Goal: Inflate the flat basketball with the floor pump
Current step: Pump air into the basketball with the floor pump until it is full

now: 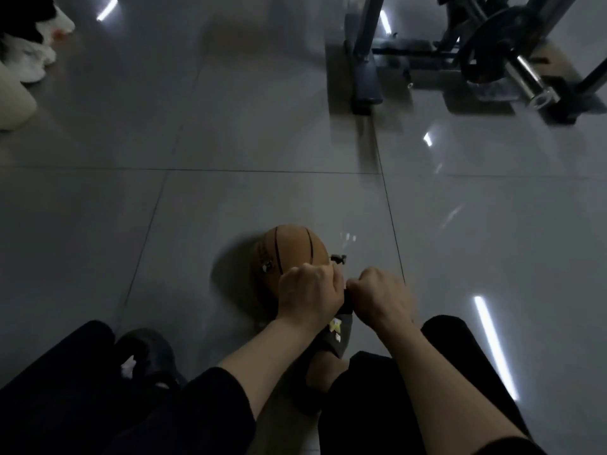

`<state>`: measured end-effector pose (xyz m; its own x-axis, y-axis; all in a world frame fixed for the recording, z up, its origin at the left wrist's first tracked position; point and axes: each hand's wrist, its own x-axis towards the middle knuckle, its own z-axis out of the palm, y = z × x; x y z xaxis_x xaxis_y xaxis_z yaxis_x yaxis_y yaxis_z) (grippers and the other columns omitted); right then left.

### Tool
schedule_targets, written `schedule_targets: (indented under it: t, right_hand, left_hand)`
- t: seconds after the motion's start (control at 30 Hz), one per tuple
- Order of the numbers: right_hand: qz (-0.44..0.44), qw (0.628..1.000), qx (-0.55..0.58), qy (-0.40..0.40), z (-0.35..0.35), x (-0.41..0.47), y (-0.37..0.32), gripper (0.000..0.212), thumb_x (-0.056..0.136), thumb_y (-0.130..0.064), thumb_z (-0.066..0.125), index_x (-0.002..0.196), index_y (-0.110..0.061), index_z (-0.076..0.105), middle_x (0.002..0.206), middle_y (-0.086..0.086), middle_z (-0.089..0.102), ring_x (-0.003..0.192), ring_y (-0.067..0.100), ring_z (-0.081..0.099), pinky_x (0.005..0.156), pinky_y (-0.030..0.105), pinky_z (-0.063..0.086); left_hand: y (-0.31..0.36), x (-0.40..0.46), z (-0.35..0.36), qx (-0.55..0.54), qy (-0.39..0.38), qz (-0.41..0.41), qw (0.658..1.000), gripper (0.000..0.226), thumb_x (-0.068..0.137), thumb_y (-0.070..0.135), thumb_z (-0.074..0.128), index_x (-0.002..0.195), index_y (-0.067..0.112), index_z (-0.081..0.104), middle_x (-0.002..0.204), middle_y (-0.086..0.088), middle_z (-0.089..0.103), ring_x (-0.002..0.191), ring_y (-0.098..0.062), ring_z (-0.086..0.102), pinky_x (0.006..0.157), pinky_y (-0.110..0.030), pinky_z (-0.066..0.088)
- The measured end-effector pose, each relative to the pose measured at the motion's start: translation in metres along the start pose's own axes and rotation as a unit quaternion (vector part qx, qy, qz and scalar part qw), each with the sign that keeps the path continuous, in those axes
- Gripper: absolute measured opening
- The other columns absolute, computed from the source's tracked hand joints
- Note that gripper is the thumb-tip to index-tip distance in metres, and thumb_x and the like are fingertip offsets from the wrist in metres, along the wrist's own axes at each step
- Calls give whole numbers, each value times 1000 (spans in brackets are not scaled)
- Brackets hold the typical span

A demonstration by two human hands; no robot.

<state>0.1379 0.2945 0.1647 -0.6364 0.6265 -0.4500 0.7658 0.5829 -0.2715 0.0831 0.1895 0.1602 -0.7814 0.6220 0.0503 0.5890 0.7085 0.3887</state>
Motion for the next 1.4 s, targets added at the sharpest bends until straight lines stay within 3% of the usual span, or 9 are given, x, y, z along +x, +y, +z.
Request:
schedule_targets:
  t: [0.13, 0.3, 0.4, 0.53, 0.8, 0.93, 1.13, 1.2, 1.4]
  right_hand:
    - [29, 995, -60, -71, 48, 19, 13, 23, 88, -29, 45, 68, -18, 48, 69, 3, 47, 63, 20, 48, 51, 28, 35]
    - [39, 992, -80, -88, 54, 27, 25, 19, 87, -28, 49, 78, -15, 59, 78, 4, 55, 69, 22, 50, 54, 27, 35]
    - [8, 992, -72, -104, 47, 20, 29, 21, 89, -29, 47, 87, -14, 63, 93, 4, 61, 80, 24, 57, 55, 27, 36]
    - [-14, 997, 26, -66, 24, -2, 9, 34, 89, -36, 45, 62, -14, 48, 67, 7, 49, 63, 22, 47, 54, 29, 34]
    - [-114, 992, 4, 61, -88, -17, -22, 31, 87, -31, 47, 61, -13, 45, 66, 7, 49, 58, 22, 45, 55, 33, 38]
    - [-33, 999, 17, 5, -39, -14, -22, 24, 85, -27, 48, 64, -14, 48, 68, 8, 52, 63, 24, 50, 60, 35, 45]
    - [5, 998, -13, -58, 20, 2, -22, 27, 87, -24, 48, 61, -17, 43, 61, 1, 46, 53, 14, 42, 48, 26, 33]
    - [15, 997, -10, -70, 31, 3, -26, 26, 87, -22, 47, 62, -16, 45, 64, 3, 49, 55, 16, 44, 49, 26, 33]
    - [-8, 996, -32, -77, 34, -1, -22, 22, 89, -25, 43, 73, -14, 53, 65, 1, 43, 65, 21, 47, 60, 29, 38]
  left_hand:
    - [-15, -8, 40, -23, -43, -15, 999, 49, 92, 31, 28, 65, 9, 63, 63, -9, 67, 58, -29, 66, 51, -27, 47]
    - [-8, -3, 43, 16, -68, 5, 998, 36, 79, 22, 55, 44, 12, 55, 38, -3, 54, 31, -18, 53, 34, -16, 30]
    - [-3, -4, 33, -3, -81, 25, 996, 37, 84, 24, 48, 52, 12, 59, 47, -4, 60, 41, -20, 59, 39, -20, 38]
    - [-9, -12, 4, -26, -32, 12, 999, 44, 97, 29, 33, 78, 9, 67, 77, -11, 70, 73, -27, 67, 57, -25, 39]
    - [35, 25, -99, -50, 86, 45, 994, 40, 93, 25, 43, 59, 10, 55, 61, -13, 57, 57, -24, 48, 53, -26, 26]
    - [12, 12, -53, -38, 38, 25, 998, 40, 93, 23, 44, 61, 7, 61, 60, -14, 62, 58, -31, 60, 49, -23, 26]
    - [-30, -3, 10, -36, -18, -19, 999, 44, 96, 24, 40, 60, 7, 59, 58, -13, 64, 54, -27, 63, 40, -20, 26]
    - [-40, -7, 21, -31, -39, -44, 998, 46, 96, 26, 37, 61, 6, 59, 59, -13, 64, 57, -29, 64, 45, -24, 36]
    - [-36, -10, 16, -34, -45, -31, 998, 45, 98, 29, 32, 76, 9, 66, 73, -10, 69, 69, -25, 66, 54, -22, 32]
